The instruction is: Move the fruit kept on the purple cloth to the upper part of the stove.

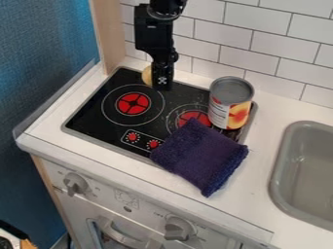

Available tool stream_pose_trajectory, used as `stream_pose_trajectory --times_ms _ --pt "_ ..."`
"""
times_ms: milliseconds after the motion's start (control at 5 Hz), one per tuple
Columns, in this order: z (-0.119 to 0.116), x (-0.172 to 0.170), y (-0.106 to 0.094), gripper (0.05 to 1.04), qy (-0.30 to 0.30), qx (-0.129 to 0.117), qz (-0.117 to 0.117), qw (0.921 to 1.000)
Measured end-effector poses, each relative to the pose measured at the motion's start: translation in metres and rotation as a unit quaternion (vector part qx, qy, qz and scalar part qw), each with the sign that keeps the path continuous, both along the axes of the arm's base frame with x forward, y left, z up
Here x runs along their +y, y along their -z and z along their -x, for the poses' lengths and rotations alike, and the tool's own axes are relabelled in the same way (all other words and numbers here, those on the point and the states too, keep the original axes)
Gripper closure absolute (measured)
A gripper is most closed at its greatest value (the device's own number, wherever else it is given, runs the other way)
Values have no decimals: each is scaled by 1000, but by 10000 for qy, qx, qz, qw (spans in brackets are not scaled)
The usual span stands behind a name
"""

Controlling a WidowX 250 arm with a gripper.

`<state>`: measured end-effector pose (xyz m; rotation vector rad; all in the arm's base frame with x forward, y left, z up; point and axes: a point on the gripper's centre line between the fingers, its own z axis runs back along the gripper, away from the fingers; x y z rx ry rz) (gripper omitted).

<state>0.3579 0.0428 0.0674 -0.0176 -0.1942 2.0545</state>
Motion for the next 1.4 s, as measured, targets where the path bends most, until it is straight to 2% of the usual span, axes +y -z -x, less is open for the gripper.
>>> stream_pose_trajectory --times_ms 200,600,800,1000,1400 --pt "-15 5 18 412 41 36 57 10000" --pt "-26 7 67 411 73 284 97 9995" --pt "-32 6 71 342 109 280 130 9995" --pt "-23 2 77 98 -162 393 251 9988" --pt "-26 0 41 83 -23 177 292 9994"
